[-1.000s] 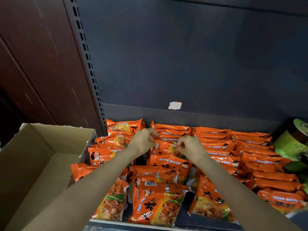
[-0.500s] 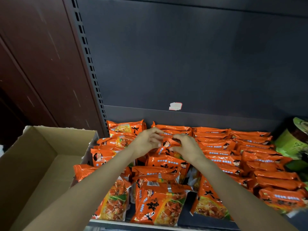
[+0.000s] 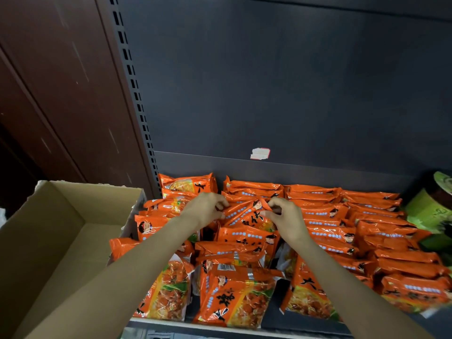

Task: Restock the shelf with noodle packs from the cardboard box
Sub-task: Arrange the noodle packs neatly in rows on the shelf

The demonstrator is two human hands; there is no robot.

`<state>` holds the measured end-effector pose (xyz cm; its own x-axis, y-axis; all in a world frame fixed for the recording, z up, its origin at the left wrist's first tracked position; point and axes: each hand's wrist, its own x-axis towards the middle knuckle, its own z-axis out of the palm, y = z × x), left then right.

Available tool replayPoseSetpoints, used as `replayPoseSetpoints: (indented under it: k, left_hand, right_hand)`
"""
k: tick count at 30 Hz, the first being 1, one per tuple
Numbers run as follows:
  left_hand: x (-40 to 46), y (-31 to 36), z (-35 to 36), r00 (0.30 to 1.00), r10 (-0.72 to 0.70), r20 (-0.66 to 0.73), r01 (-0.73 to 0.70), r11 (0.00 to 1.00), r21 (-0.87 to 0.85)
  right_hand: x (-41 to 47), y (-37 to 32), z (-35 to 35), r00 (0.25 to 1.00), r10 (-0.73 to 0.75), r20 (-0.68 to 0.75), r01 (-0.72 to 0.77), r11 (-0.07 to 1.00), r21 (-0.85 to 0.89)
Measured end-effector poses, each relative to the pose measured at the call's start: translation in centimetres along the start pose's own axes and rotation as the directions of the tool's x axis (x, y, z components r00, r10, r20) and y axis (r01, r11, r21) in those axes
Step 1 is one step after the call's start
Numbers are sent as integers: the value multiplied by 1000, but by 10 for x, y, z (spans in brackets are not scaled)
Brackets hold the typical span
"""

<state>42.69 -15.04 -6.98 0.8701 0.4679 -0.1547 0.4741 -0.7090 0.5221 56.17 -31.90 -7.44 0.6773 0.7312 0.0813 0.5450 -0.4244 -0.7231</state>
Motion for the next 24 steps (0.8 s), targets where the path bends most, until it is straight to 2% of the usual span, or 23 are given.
replayPoseSetpoints:
  k: [2, 4, 8, 9, 11, 14, 16, 19, 21, 24]
  left_hand:
    - [2, 1, 5, 1000, 4, 28, -6, 997, 78]
    - [3, 0, 8, 999, 4, -32, 0, 995, 95]
    - [1, 1, 4, 985, 14, -171, -20, 999, -32]
    - [1, 1, 1, 979, 26, -200, -38, 998, -59]
    - [-1, 2, -3, 974, 61, -220, -79, 994, -75]
    - [-2, 0, -2, 975, 108, -195, -123, 990, -63]
    - [-3, -1, -2, 974, 92, -205, -109, 991, -74]
    - [-3, -5, -5, 965, 55, -258, -84, 991, -102]
    - [-3, -5, -7, 963, 55, -262, -87, 990, -113]
    - [-1, -1, -3, 983, 71, -170, -95, 986, -140]
  right_hand:
    - [0, 2, 0, 1000, -18, 7, 18, 1000, -14]
    - [-2, 2, 1, 1000, -14, 6, 13, 1000, 4]
    - [-1, -2, -3, 998, 69, -16, -67, 996, 66]
    - [-1, -3, -6, 998, 63, -23, -62, 997, 37]
    - [-2, -6, -12, 999, -36, -8, 35, 991, -127]
    - [-3, -10, -15, 980, -174, 93, 195, 922, -335]
    - [-2, -12, -13, 982, -165, 91, 186, 924, -333]
    - [-1, -18, -6, 984, -179, -1, 175, 964, -201]
    - [-1, -16, -3, 990, -139, -28, 133, 979, -152]
    - [-1, -4, -2, 999, -39, 9, 40, 970, -240]
